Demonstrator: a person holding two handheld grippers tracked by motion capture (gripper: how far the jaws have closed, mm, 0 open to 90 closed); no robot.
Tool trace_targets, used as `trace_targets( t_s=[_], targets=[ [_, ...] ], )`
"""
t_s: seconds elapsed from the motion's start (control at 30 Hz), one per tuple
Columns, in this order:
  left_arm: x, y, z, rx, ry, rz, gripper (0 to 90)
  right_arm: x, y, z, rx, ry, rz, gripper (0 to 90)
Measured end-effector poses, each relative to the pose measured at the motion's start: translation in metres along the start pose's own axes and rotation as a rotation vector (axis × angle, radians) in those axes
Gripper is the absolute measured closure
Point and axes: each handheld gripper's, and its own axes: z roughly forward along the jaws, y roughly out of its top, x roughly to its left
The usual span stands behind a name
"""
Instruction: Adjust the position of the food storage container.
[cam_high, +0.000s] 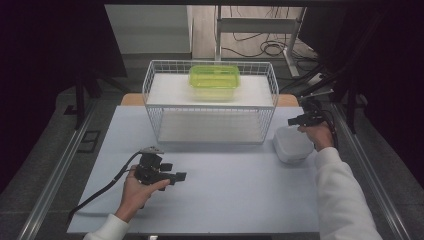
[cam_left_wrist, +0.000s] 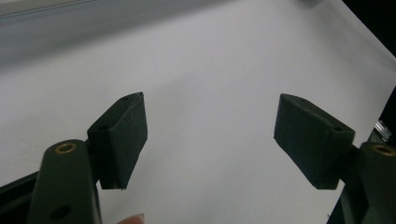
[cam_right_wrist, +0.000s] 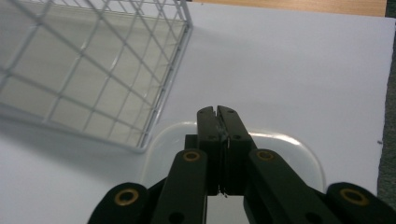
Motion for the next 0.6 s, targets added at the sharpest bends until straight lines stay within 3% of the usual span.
trace_targets(
  t_s=[0.17, 0.27, 0.33, 0.6],
  targets=[
    [0.003, 0.002, 0.002, 0.005, 0.0, -0.003, 25.2, -0.008, 0.006, 0.02, 0.023, -0.028, -0.017, 89.0],
    [0.005, 0.002, 0.002, 0.007, 0.0, -0.006, 25.2, -0.012, 0.009, 0.027, 0.029, -0.029, 0.007, 89.1],
    [0.005, 0.002, 0.003, 0.005, -0.001, -0.008, 25.3, -0.013, 0.01, 0.03, 0.042, -0.038, -0.001, 89.1],
    [0.006, 0.001, 0.006, 0.017, -0.009, -0.01, 25.3, -0.013, 0.008, 0.029, 0.082, -0.043, -0.002, 89.2]
  ],
)
